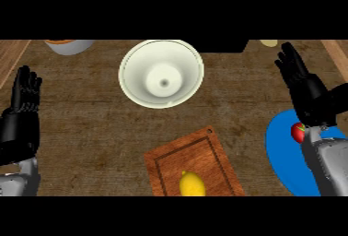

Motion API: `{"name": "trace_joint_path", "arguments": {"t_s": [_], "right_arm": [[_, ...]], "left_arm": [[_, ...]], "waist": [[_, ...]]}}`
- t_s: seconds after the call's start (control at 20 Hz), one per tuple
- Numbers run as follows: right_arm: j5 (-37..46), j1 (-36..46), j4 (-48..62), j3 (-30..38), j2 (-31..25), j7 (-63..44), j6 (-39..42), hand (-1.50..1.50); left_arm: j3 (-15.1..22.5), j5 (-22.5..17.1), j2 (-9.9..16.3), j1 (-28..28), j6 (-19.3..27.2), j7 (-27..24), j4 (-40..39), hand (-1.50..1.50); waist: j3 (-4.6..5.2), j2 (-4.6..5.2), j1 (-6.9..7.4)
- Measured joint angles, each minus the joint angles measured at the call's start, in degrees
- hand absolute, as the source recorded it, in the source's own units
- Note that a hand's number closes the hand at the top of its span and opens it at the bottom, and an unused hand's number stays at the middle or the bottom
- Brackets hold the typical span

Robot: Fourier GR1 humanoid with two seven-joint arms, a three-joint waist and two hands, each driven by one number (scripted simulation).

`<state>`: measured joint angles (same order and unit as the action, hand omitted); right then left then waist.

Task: Pick the tomato from the plate and place it in the bowl

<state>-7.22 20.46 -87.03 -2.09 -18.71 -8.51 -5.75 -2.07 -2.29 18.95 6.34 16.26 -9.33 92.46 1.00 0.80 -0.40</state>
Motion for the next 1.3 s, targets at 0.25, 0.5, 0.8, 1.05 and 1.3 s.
{"name": "trace_joint_path", "arguments": {"t_s": [0.25, 0.5, 0.8, 1.05, 1.3], "right_arm": [[-8.2, 2.5, -2.8, 1.7, -6.1, 8.4, 16.3, 1.5], [0.5, 0.9, -1.9, 2.6, -20.2, 15.0, 25.5, -1.5], [6.4, -11.3, 8.0, 9.5, -29.9, 40.1, 31.9, -1.5], [12.3, -14.7, 19.0, 12.1, -35.1, 53.5, 29.7, -1.5], [14.3, -9.6, 26.0, 11.5, -38.2, 54.9, 29.3, -1.5]], "left_arm": [[0.1, -0.6, 0.7, -0.1, -1.4, 3.4, -2.3, 0.0], [0.5, -1.8, 1.2, -1.1, -3.2, 7.5, -4.2, 0.0], [0.6, -3.2, 1.9, -1.4, -5.0, 11.4, -4.3, 0.0], [0.7, -3.6, 2.3, 1.1, -6.3, 14.8, -4.4, 0.0], [0.8, -3.3, 1.9, 1.1, -7.2, 16.3, -3.0, 0.0]], "waist": [[-0.97, -0.38, 0.21], [-0.96, -0.23, -1.23], [-1.33, -0.41, -1.47], [-1.21, -0.52, -0.14], [-1.1, -0.6, 0.87]]}}
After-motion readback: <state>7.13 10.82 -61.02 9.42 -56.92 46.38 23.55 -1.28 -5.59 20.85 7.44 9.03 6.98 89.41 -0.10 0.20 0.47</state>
